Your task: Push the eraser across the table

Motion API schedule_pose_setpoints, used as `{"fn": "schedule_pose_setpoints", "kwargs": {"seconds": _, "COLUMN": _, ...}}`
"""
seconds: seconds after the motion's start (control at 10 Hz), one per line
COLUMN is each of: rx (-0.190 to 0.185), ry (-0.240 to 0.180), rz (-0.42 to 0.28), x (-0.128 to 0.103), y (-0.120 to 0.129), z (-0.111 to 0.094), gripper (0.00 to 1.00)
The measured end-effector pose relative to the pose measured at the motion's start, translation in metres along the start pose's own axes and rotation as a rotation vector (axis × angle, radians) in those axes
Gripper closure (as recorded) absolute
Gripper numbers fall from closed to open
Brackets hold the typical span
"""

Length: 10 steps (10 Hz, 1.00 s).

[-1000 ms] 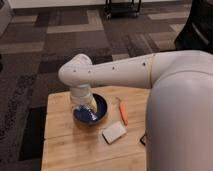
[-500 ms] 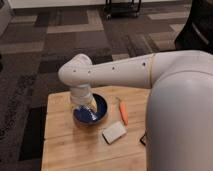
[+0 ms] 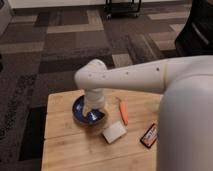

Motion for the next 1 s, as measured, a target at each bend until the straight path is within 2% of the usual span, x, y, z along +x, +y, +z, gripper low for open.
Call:
{"fn": "schedule_pose_setpoints", "kwargs": {"seconds": 0.1, "rx": 0.012, "ry": -0.002, "rz": 0.143, "x": 0.014, "y": -0.053, "z": -0.007, "gripper": 0.35}}
{"fn": "schedule_pose_setpoints", "kwargs": {"seconds": 0.2, "rx": 0.022, "ry": -0.006, "rz": 0.197, "x": 0.020, "y": -0.072, "z": -0.010, "gripper": 0.35}}
{"fn": "schedule_pose_setpoints", "kwargs": {"seconds": 0.3, "rx": 0.025, "ry": -0.007, "rz": 0.227, "x": 0.024, "y": -0.082, "z": -0.012, "gripper": 0.35}}
{"fn": "schedule_pose_setpoints", "kwargs": {"seconds": 0.8, "rx": 0.024, "ry": -0.008, "rz": 0.223, "x": 0.024, "y": -0.080, "z": -0.012, "gripper": 0.35}}
{"fn": "schedule_pose_setpoints", "kwargs": {"seconds": 1.0, "rx": 0.040, "ry": -0.018, "rz": 0.240, "x": 0.020, "y": -0.087, "z": -0.007, "gripper": 0.35}}
